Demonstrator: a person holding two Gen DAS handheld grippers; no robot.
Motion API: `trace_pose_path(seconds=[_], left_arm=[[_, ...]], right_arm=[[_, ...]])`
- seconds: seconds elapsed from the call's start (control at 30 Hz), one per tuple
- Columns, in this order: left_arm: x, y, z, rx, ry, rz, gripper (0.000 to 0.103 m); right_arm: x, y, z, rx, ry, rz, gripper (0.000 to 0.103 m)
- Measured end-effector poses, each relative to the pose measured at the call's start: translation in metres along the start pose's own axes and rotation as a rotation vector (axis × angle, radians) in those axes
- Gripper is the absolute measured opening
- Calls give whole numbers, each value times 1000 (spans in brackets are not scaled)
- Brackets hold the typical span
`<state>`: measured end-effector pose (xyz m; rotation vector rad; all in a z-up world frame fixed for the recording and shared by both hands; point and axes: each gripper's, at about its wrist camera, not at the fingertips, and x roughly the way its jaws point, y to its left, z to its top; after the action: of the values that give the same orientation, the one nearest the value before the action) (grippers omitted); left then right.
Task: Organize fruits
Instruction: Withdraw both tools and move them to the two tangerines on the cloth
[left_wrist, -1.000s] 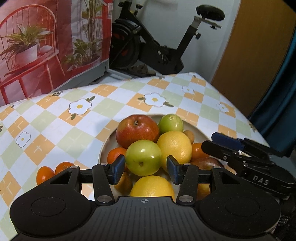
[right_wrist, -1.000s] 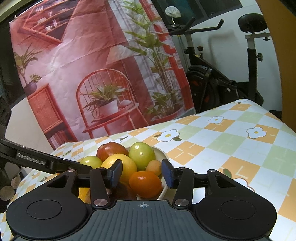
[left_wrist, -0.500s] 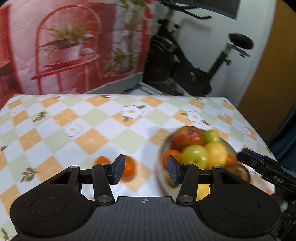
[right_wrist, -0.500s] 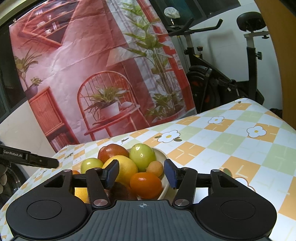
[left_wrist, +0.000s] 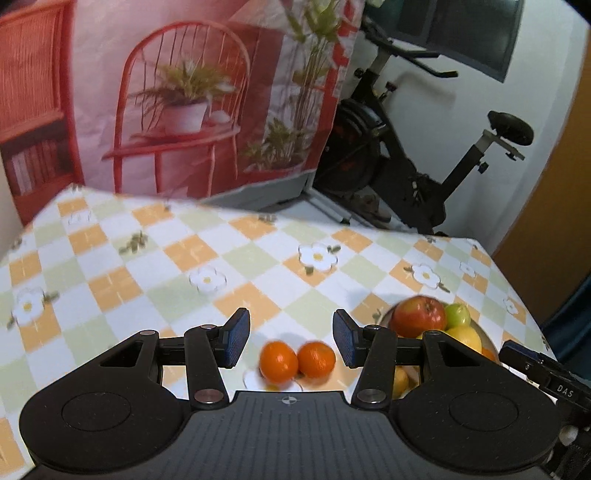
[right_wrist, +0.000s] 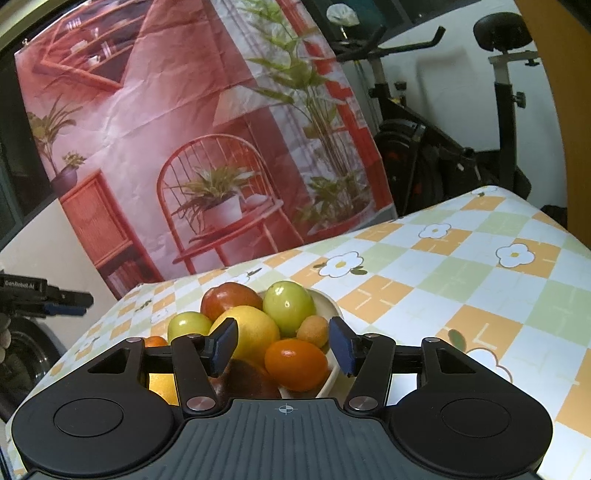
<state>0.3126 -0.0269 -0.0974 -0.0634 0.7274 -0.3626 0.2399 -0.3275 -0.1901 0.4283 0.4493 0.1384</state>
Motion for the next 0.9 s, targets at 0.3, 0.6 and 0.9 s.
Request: trace_pose_path(seconds=[0.3, 0.6, 0.9], left_arm=[[-16, 23, 27, 52, -75, -6, 52], [-15, 44, 25, 75, -86, 11, 52], [0, 70, 10, 48, -53, 20, 52]], right_arm=[[-1, 15, 33, -19, 28, -29, 52], [39, 90, 69, -254, 139, 29, 51], [109, 179, 52, -473, 353, 115, 50]])
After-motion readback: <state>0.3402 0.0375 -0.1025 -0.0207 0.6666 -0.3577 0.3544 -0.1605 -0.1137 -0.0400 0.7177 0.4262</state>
